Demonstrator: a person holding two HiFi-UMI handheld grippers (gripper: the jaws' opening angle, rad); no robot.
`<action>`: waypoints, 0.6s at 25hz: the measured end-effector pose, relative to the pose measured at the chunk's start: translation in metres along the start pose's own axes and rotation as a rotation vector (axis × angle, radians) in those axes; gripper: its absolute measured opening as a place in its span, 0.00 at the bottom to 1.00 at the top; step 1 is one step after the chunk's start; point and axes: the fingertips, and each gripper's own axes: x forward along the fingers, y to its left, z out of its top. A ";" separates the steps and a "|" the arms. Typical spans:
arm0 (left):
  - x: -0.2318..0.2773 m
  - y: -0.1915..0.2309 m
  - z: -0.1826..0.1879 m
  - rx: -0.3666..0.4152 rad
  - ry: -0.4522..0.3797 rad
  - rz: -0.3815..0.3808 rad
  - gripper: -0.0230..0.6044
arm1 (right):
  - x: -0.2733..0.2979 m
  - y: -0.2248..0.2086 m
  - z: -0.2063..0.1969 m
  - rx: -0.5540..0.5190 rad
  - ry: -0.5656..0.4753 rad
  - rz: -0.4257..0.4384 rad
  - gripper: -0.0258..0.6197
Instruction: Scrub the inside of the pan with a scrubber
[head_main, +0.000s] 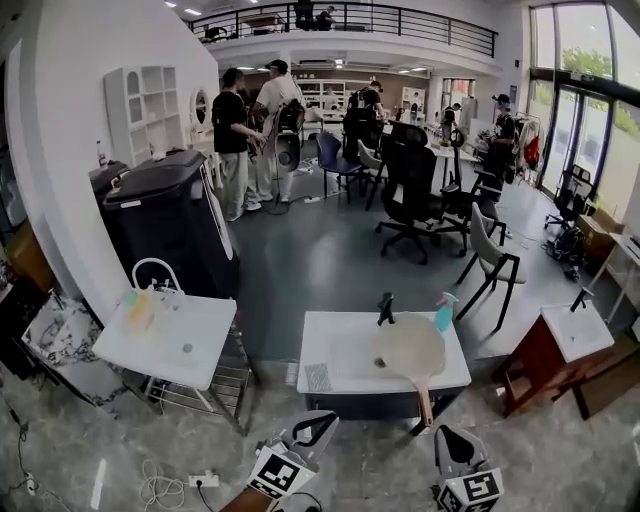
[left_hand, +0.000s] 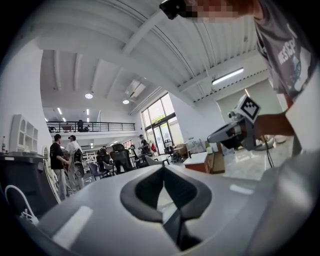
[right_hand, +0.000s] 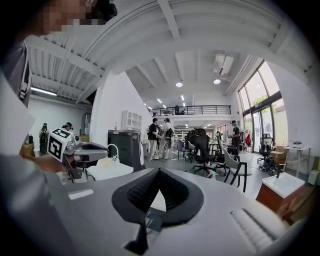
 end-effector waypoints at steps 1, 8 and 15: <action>0.005 0.009 -0.002 -0.006 -0.002 -0.005 0.04 | 0.011 -0.001 0.001 0.001 0.007 -0.005 0.04; 0.013 0.073 -0.030 -0.037 -0.018 -0.005 0.04 | 0.090 0.015 0.016 -0.018 0.026 -0.007 0.04; 0.002 0.118 -0.056 -0.086 -0.009 0.055 0.04 | 0.155 0.043 0.019 -0.024 0.054 0.064 0.04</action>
